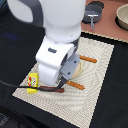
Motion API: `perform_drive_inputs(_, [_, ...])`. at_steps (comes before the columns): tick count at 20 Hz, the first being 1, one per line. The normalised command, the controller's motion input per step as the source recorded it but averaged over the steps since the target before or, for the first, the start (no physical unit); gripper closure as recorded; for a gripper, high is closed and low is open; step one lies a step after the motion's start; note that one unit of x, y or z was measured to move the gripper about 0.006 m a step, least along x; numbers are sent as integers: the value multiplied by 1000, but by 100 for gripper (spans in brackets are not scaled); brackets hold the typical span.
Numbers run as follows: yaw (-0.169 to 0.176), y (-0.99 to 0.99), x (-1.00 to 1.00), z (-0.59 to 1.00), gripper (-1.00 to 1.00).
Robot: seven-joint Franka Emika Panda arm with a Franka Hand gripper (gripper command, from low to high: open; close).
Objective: Interact with the objects in diverse but meaningful ways.
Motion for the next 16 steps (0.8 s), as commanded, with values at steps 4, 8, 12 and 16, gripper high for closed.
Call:
perform_drive_inputs(4, [110, -434, -333, -259, -100])
perform_drive_inputs(8, [47, -211, -73, -163, -100])
perform_drive_inputs(12, [0, -14, 230, -80, -100])
perform_drive_inputs(16, [0, -86, 161, -214, -100])
